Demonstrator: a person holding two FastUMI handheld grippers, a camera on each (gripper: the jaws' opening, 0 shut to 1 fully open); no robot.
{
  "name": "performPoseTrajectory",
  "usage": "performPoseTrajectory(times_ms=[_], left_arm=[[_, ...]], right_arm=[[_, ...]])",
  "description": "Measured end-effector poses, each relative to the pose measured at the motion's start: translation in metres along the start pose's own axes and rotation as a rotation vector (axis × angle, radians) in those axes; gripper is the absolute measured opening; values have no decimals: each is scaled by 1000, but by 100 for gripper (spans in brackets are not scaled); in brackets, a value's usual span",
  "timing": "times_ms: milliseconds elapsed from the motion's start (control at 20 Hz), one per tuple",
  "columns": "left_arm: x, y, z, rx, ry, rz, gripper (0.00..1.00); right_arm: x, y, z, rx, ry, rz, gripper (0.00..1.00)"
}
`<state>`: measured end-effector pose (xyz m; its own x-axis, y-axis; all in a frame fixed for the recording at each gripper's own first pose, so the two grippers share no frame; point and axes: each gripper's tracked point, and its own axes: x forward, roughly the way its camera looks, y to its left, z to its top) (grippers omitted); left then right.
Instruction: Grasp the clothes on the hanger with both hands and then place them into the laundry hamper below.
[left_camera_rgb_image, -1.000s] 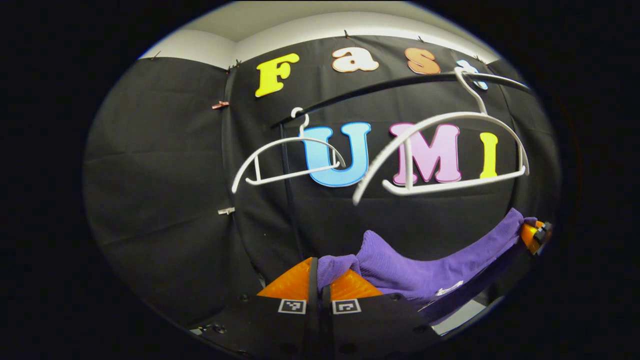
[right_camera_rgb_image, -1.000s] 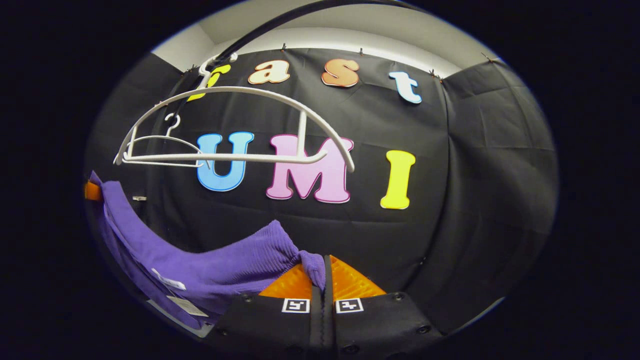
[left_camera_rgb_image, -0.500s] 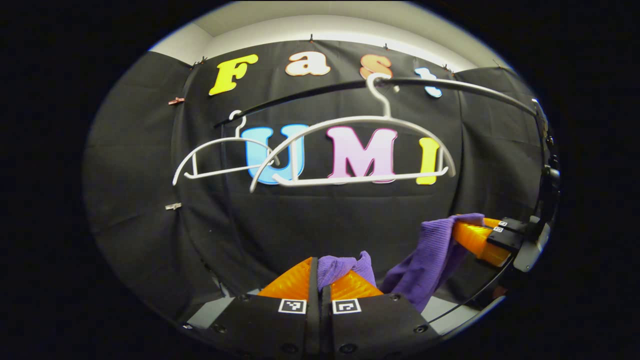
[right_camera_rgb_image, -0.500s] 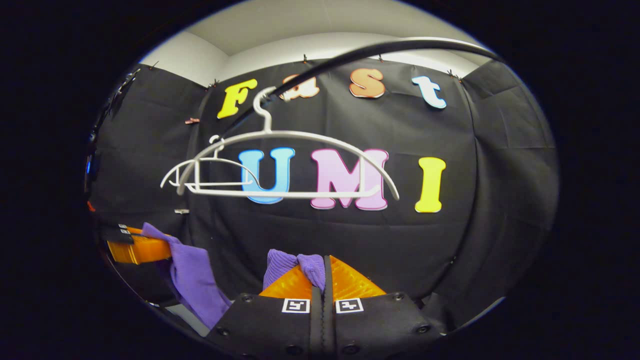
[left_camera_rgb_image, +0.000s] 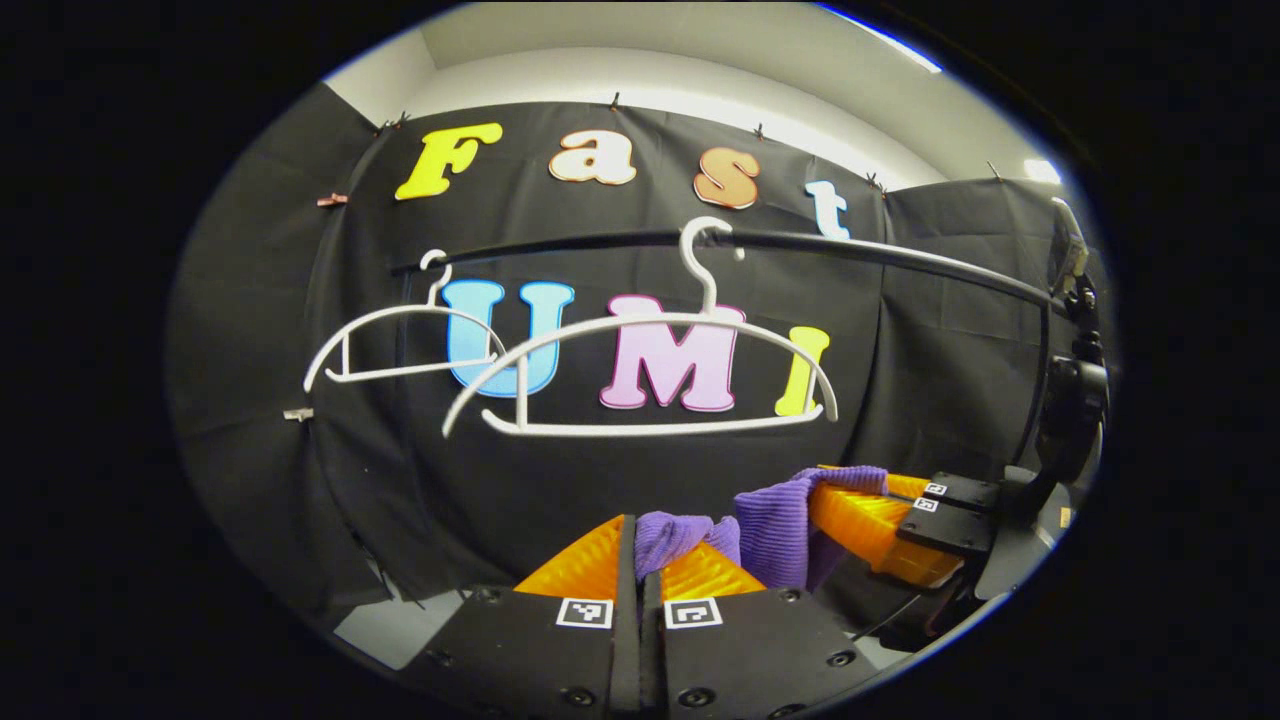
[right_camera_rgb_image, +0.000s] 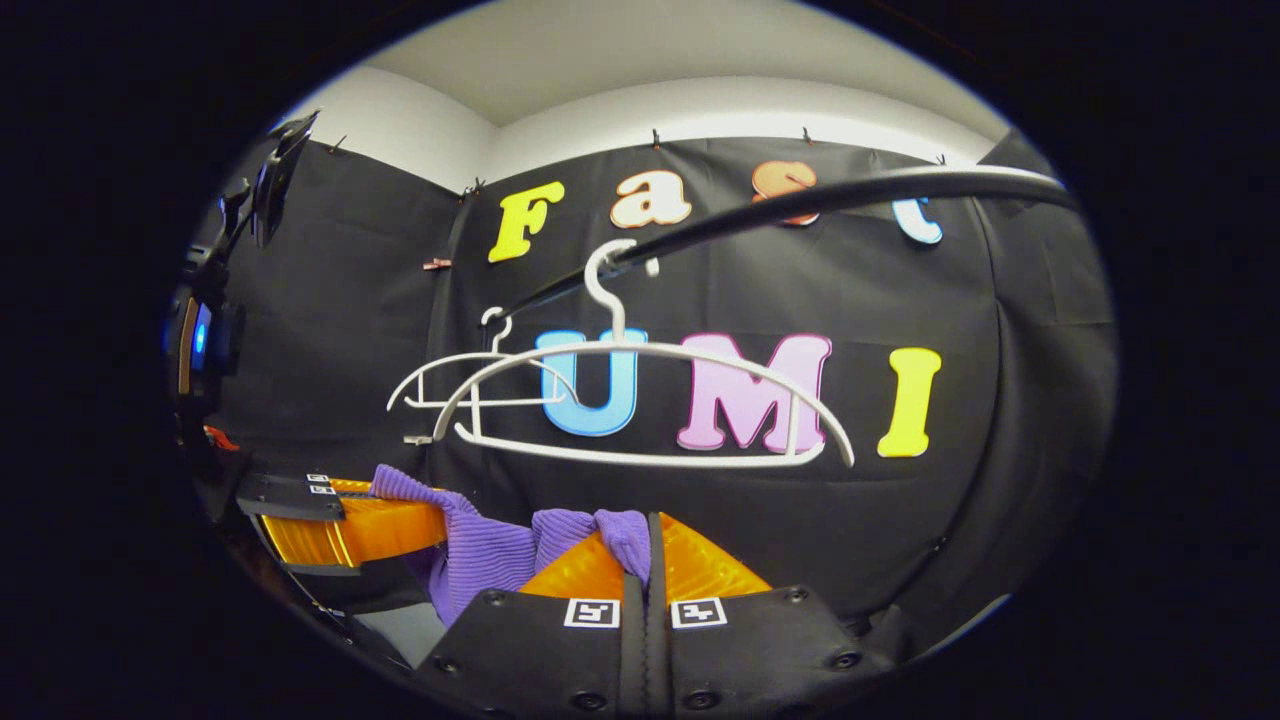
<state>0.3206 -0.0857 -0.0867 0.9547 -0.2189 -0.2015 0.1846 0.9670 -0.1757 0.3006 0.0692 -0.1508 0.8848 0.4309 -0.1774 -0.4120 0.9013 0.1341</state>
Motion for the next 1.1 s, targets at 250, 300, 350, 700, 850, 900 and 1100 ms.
performPoseTrajectory(times_ms=[250, 300, 350, 700, 850, 900, 1100], left_arm=[[17, 0, -81, -62, 123, -36, 5], [20, 1, -96, -58, 150, -34, 5], [24, 3, -111, -54, 177, -29, 5], [42, 23, -240, -140, 496, 82, 5], [33, 26, -288, -173, 637, 117, 5], [34, 26, -300, -178, 677, 118, 5], [24, 38, -340, -181, 801, 146, 7]], right_arm=[[7, -18, -91, 74, 180, -20, 5], [9, -22, -108, 78, 216, -25, 5], [9, -27, -124, 75, 249, -30, 5], [-11, -39, -253, 98, 599, -68, 5], [-24, -40, -296, 135, 750, -88, 5], [-28, -41, -308, 130, 787, -92, 5], [-40, -47, -339, 125, 896, -86, 5]])
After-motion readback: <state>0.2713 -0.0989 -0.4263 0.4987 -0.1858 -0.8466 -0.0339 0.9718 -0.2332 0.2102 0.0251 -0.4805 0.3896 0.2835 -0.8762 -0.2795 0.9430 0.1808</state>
